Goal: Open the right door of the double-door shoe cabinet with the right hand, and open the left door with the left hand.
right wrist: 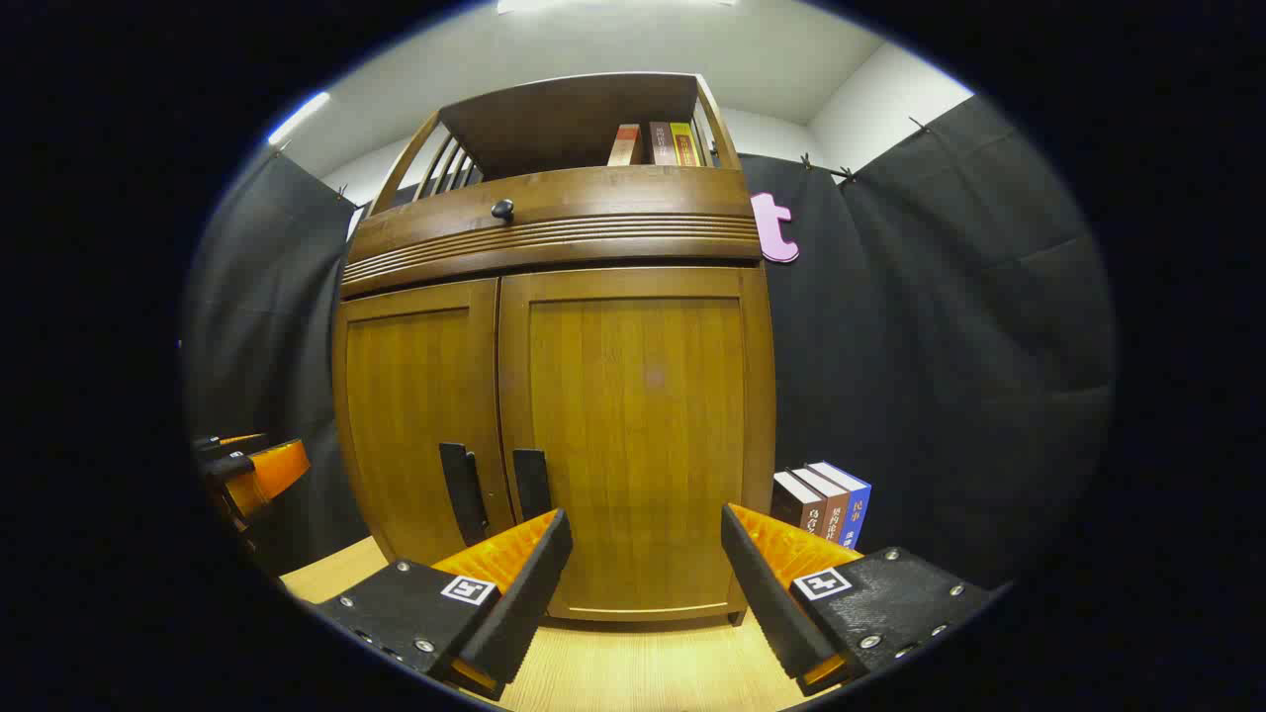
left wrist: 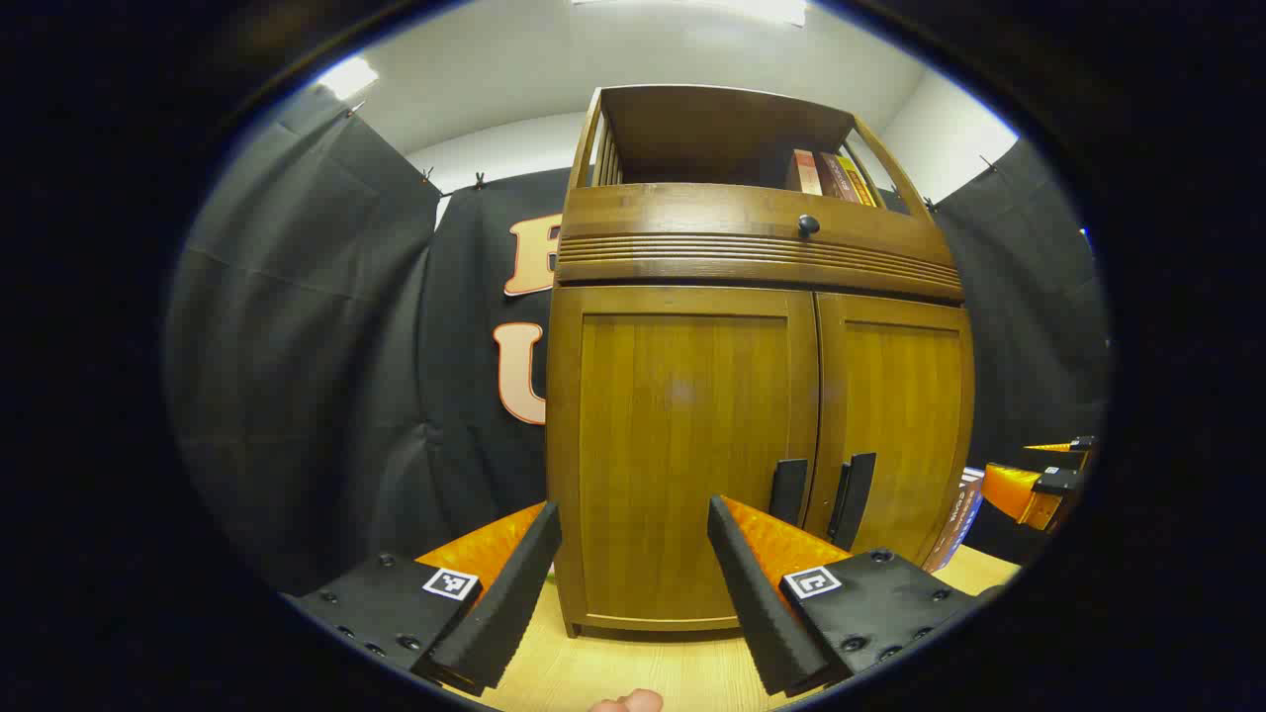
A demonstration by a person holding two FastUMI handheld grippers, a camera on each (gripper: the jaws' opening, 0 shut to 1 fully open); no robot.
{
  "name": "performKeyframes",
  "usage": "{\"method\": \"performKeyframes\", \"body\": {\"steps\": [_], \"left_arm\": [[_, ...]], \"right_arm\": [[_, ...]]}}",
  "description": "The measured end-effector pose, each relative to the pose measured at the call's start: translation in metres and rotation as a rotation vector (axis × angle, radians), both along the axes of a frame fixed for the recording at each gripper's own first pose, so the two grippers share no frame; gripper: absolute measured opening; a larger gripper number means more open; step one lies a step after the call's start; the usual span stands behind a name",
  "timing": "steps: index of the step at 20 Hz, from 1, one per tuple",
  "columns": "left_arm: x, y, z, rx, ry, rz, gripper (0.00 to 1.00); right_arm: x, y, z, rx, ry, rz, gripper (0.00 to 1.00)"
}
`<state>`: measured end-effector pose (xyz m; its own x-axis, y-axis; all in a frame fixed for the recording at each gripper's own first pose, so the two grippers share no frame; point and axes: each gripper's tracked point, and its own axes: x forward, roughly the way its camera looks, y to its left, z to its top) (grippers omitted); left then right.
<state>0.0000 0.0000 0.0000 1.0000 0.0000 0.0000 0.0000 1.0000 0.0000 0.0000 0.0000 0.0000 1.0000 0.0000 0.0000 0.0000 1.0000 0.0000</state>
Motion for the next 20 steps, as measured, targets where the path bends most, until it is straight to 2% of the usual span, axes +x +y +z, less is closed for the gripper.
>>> {"method": "performKeyframes", "body": {"steps": [1,2,7,12,13,16,20], "left_arm": [[0.000,0.001,0.000,0.005,-0.001,0.003,0.94],[0.000,0.001,0.000,0.007,-0.002,0.002,0.94],[0.002,-0.005,0.000,0.016,-0.006,-0.017,0.95],[0.004,-0.017,-0.001,-0.013,-0.006,-0.045,0.95],[0.005,-0.019,0.000,-0.015,-0.005,-0.051,0.95],[0.006,-0.017,-0.001,-0.004,-0.004,-0.052,0.95],[0.007,-0.018,0.001,-0.046,-0.002,-0.059,0.95]], "right_arm": [[0.001,0.000,0.000,-0.006,0.001,0.001,0.94],[0.001,-0.001,-0.001,-0.007,0.000,0.000,1.00],[0.004,0.000,0.003,0.024,-0.014,-0.002,1.00],[0.003,-0.005,0.007,0.015,-0.030,-0.021,1.00],[0.003,-0.004,0.007,0.015,-0.031,-0.020,0.94],[0.003,-0.004,0.005,0.012,-0.032,-0.022,0.94],[0.004,0.004,0.000,0.015,-0.011,-0.007,0.94]]}}
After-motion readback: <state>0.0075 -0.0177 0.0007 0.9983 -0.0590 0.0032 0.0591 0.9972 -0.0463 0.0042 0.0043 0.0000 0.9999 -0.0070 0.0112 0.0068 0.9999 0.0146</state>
